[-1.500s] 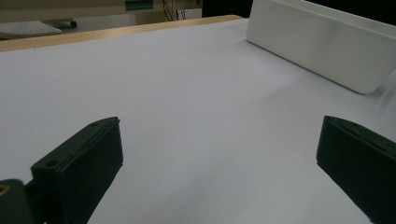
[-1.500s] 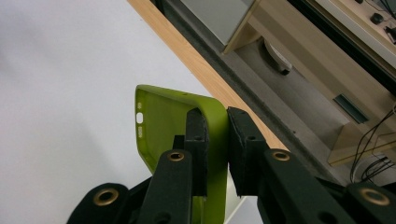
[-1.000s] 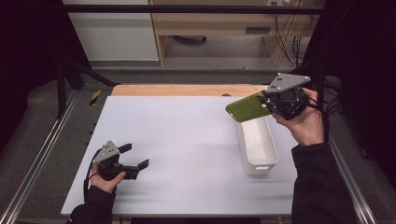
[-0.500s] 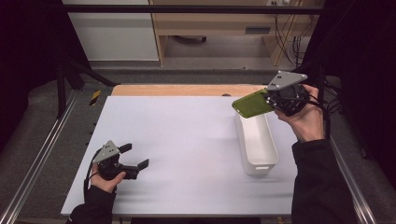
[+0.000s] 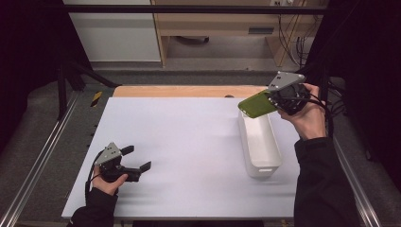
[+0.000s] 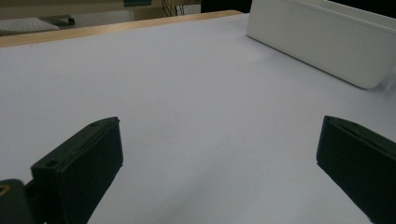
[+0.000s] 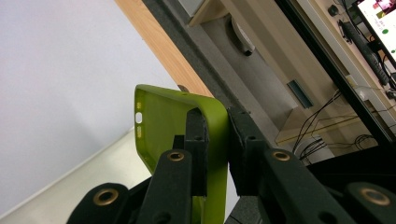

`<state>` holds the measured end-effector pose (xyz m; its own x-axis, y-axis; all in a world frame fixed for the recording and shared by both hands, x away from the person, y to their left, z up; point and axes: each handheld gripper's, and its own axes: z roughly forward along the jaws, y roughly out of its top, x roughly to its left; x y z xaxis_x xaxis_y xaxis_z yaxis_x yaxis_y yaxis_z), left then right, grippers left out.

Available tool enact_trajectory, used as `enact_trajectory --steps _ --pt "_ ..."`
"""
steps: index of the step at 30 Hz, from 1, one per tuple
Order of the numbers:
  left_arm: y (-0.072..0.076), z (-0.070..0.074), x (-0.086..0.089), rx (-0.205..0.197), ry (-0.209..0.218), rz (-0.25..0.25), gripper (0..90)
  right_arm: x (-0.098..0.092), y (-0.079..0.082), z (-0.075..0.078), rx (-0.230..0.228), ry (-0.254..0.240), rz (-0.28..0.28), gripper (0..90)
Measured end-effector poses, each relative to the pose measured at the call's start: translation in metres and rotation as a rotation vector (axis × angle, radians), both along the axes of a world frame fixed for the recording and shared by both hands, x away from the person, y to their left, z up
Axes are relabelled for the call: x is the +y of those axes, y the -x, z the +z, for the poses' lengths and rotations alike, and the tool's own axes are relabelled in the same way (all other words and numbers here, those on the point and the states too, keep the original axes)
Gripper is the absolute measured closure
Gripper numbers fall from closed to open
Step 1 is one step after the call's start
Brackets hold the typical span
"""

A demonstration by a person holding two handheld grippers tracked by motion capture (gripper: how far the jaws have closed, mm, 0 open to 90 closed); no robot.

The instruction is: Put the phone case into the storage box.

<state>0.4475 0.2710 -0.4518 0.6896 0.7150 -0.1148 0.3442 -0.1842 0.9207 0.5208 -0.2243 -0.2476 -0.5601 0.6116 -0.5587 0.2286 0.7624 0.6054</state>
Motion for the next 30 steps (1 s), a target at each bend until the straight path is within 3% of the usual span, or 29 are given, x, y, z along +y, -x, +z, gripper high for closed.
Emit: enact_trajectory --steps 15,30 --pt "-0.001 -0.002 0.000 0.006 -0.005 -0.004 0.2 0.002 -0.015 -0.003 0.013 0.097 0.008 78.9" --pt "-0.002 -0.002 0.000 0.010 -0.006 -0.007 0.1 0.007 -0.036 -0.013 0.045 0.212 0.066 78.8"
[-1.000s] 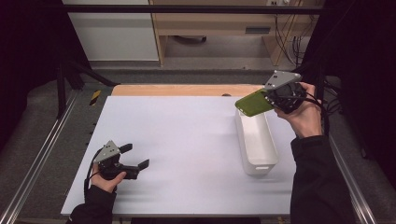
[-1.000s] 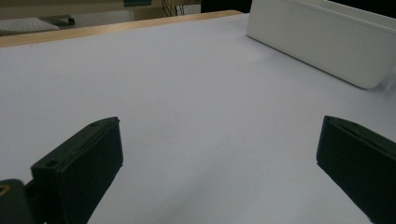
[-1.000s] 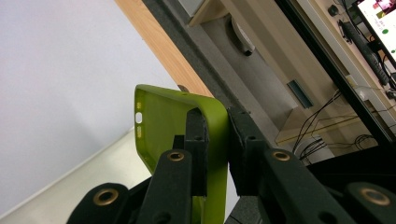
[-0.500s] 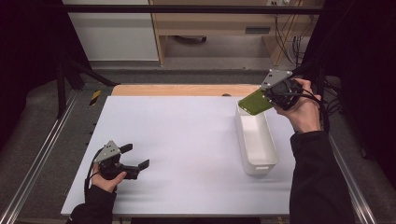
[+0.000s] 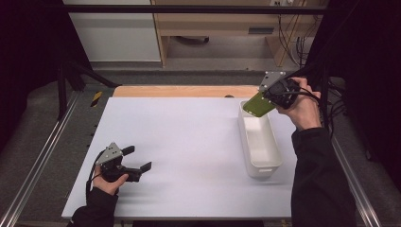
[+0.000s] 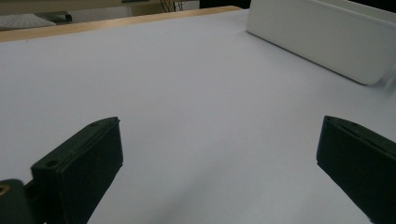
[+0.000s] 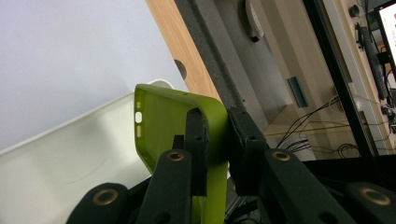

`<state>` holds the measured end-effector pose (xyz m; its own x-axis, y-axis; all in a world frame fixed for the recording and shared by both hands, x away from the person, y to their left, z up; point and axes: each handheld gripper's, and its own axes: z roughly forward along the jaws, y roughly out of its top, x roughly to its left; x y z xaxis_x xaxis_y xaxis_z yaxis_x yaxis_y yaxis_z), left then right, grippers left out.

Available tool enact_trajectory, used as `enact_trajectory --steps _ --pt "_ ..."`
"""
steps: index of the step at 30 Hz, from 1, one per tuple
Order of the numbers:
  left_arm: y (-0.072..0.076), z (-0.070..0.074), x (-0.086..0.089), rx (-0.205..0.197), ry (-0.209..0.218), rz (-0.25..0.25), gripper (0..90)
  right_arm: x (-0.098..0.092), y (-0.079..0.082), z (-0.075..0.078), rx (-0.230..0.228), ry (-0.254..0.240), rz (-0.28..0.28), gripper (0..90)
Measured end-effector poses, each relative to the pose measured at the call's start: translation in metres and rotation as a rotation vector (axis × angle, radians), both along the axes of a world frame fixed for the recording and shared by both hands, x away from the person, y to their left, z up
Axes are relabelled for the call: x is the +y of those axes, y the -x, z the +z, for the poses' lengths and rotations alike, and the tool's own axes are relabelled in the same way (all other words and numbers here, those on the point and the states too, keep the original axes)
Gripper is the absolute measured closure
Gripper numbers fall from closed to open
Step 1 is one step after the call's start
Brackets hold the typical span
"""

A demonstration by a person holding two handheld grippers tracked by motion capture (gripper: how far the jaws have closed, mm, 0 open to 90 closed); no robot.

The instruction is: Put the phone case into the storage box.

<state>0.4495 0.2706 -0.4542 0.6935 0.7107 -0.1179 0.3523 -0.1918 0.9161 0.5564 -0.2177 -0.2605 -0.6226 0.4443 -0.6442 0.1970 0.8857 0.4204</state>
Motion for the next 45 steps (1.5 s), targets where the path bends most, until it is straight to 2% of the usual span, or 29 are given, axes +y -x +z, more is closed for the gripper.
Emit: enact_trajectory --steps 11,17,25,34,45 --pt "-0.001 -0.001 0.000 0.005 -0.002 0.000 0.2 0.004 -0.016 -0.007 0.021 0.082 0.049 78.7" --pt "-0.001 -0.001 0.000 0.004 0.000 0.001 0.1 0.004 -0.023 -0.011 0.027 0.110 0.064 78.6" --pt "-0.001 -0.002 0.000 0.007 0.000 0.000 0.2 0.004 -0.031 -0.016 0.049 0.123 0.097 78.6" --pt "-0.001 -0.001 -0.001 0.004 -0.004 0.000 0.1 0.005 -0.040 -0.024 0.060 0.179 0.135 78.6" --pt "-0.002 -0.003 -0.002 0.012 -0.009 -0.004 0.1 0.010 -0.051 -0.032 0.089 0.215 0.172 78.6"
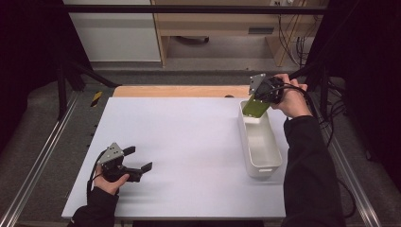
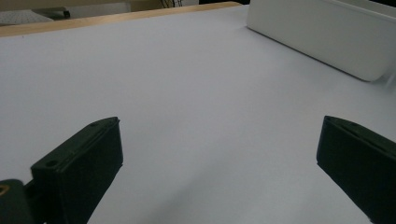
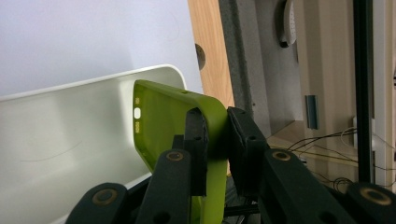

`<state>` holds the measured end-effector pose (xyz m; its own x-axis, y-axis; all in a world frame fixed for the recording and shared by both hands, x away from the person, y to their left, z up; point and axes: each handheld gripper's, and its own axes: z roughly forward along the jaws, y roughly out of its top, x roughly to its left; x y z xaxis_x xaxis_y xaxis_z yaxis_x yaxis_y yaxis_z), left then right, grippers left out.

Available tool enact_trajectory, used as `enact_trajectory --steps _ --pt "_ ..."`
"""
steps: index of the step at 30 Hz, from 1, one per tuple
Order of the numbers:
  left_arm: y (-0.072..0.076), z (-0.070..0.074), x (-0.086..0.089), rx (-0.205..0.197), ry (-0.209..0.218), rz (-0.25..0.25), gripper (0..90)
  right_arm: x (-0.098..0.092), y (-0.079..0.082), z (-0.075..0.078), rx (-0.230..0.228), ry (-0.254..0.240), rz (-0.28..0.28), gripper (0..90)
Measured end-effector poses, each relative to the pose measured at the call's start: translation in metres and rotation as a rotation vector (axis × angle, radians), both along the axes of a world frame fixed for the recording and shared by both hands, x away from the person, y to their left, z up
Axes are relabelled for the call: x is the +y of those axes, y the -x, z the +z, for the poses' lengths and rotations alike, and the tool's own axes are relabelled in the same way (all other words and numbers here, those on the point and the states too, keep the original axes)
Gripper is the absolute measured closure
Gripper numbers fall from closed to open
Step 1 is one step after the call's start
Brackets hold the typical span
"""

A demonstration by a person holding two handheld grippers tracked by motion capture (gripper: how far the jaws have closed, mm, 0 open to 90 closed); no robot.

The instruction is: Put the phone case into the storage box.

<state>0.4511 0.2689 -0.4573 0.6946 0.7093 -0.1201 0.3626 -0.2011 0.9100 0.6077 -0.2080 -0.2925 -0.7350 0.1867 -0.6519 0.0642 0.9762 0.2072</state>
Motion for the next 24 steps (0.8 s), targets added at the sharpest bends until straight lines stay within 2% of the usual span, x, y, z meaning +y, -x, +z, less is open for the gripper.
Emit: enact_trajectory --steps 24 --pt "-0.002 -0.003 0.000 0.011 -0.006 0.000 0.1 0.011 -0.032 -0.019 0.055 0.086 0.077 78.5"
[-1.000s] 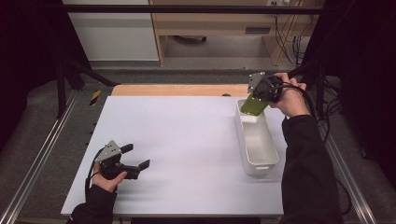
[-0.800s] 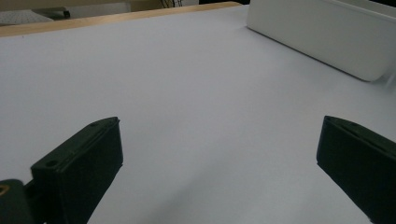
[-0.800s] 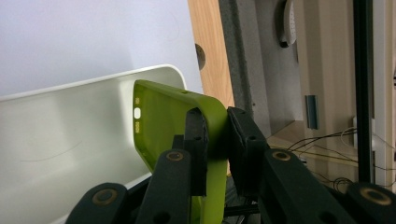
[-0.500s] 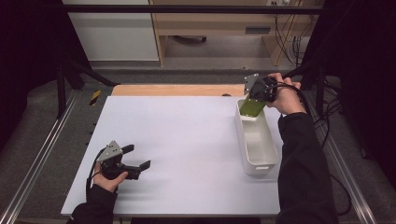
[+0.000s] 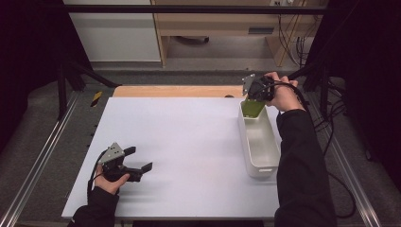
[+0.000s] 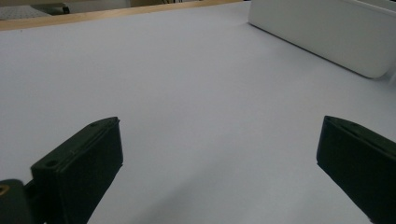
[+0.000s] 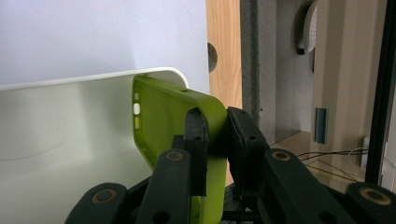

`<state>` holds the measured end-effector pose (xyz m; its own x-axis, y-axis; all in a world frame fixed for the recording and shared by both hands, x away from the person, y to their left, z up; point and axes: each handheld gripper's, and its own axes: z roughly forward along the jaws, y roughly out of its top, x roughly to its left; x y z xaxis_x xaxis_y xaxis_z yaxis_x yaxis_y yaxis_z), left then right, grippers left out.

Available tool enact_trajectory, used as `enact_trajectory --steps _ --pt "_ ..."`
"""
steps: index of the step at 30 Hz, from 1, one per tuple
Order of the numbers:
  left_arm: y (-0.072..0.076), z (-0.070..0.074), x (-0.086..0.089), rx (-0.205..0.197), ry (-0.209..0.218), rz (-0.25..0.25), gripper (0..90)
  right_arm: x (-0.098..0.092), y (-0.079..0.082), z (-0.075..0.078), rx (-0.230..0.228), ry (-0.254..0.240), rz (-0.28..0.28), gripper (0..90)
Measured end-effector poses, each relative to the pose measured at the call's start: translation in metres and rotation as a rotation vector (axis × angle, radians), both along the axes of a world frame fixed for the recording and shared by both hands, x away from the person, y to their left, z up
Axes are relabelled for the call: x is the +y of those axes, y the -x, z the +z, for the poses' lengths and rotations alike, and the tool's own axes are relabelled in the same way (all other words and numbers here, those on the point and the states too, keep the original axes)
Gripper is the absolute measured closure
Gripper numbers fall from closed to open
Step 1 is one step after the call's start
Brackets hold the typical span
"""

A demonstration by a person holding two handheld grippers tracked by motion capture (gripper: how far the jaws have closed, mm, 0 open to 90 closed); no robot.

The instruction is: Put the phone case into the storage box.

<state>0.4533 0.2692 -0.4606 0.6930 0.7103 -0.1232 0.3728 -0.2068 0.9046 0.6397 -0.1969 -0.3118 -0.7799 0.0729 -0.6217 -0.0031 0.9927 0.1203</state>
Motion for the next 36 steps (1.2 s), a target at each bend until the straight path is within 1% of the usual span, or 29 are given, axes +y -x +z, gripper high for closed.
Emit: enact_trajectory --steps 3,5,7,11,14,15,20,21,24,26,36 --pt "0.000 0.000 0.000 0.001 -0.001 -0.001 0.1 0.001 -0.003 -0.002 0.012 0.011 -0.003 78.5" --pt "0.000 0.000 0.000 0.001 0.000 -0.001 0.1 0.002 -0.006 -0.005 0.015 0.019 0.010 78.5" --pt "0.000 -0.001 0.000 0.002 0.000 -0.001 0.1 0.003 -0.008 -0.007 0.022 0.031 0.003 78.5" --pt "-0.001 -0.001 0.000 0.006 -0.004 -0.001 0.1 0.004 -0.014 -0.011 0.023 0.053 0.007 78.5" --pt "-0.001 -0.002 0.000 0.009 -0.004 -0.001 0.1 0.005 -0.016 -0.013 0.030 0.055 0.010 78.5" --pt "-0.001 -0.002 0.000 0.009 -0.004 -0.001 0.1 0.006 -0.017 -0.014 0.029 0.064 0.012 78.4" --pt "-0.002 -0.003 0.000 0.011 -0.005 -0.001 0.1 0.007 -0.021 -0.016 0.027 0.061 0.020 78.3" --pt "-0.002 -0.003 0.000 0.011 -0.005 0.000 0.1 0.007 -0.021 -0.016 0.029 0.060 0.015 78.3" --pt "-0.002 -0.003 0.000 0.011 -0.005 0.000 0.1 0.009 -0.022 -0.017 0.026 0.046 0.020 78.0" --pt "-0.002 -0.003 0.000 0.011 -0.005 0.000 0.1 0.010 -0.023 -0.017 0.022 0.052 0.018 77.8" --pt "-0.002 -0.003 0.000 0.011 -0.006 0.001 0.1 0.011 -0.023 -0.019 0.013 0.044 0.013 76.9"
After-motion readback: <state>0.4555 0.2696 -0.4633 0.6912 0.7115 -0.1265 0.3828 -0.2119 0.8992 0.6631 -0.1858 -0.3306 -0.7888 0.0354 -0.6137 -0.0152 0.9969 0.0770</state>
